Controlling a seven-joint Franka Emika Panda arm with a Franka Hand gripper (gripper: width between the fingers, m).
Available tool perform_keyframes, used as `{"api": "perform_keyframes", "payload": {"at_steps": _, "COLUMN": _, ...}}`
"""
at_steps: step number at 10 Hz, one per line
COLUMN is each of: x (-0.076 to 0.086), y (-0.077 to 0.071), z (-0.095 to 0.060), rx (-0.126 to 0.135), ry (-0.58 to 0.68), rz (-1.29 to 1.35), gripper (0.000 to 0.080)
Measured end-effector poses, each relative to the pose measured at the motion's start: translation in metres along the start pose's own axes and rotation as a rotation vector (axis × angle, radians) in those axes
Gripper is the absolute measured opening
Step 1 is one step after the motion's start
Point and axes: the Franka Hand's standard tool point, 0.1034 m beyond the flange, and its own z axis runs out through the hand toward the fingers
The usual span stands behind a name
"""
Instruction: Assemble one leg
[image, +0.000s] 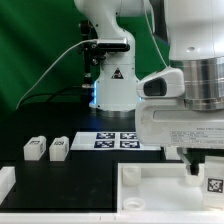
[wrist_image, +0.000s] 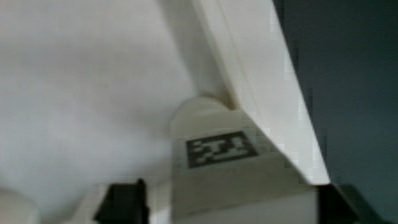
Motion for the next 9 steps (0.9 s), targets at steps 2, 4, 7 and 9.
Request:
{"api": "perform_keyframes", "payload": {"at_steps": 2, "x": -0.0005, "y": -0.0005, "z": 0.0002, "rx": 0.002, "ry": -0.001, "rz": 0.182, "gripper": 0.0292}}
{"api": "perform_keyframes", "payload": {"at_steps": 4, "x": 0.0029, "y": -0.0009, "z": -0.0027, "rx": 0.009, "ry": -0.006, "rz": 0.424, "gripper": 0.0292}}
{"api": "perform_keyframes", "payload": {"at_steps": 7, "x": -0.0021, "y": -0.0071, "z": 0.0000, "rx": 0.003, "ry": 0.009, "rz": 1.053, "gripper": 0.0292}}
{"api": "perform_keyframes", "payload": {"at_steps": 9, "x": -0.0020, "y": -0.0074, "z": 0.0022, "rx": 0.014, "ry": 0.025, "rz": 1.172, "gripper": 0.0292}}
